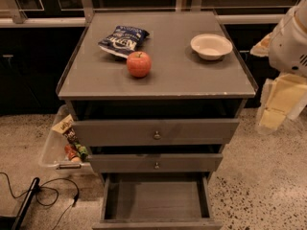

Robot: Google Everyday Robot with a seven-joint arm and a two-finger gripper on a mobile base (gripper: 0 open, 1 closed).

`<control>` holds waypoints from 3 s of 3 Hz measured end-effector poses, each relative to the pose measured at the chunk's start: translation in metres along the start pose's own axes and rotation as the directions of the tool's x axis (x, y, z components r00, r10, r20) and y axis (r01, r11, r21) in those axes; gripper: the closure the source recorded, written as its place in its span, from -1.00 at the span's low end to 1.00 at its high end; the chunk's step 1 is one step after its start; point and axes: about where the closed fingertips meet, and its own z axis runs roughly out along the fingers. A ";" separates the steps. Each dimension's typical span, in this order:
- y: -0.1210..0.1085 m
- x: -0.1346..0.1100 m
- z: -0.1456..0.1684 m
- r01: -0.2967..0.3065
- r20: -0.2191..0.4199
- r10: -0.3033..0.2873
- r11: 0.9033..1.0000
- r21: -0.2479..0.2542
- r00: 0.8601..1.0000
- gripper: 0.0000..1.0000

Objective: Close bottom drawer

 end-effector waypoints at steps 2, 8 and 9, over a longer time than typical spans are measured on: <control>0.061 0.042 0.099 -0.003 -0.009 0.002 0.994 -0.113 1.000 -0.63; 0.185 0.103 0.365 -0.141 0.113 0.181 0.945 -0.295 0.977 1.00; 0.186 0.100 0.399 -0.170 0.146 0.220 0.941 -0.294 0.964 1.00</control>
Offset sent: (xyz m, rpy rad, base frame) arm -0.0740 -0.0168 -0.2086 0.0286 0.2032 0.0380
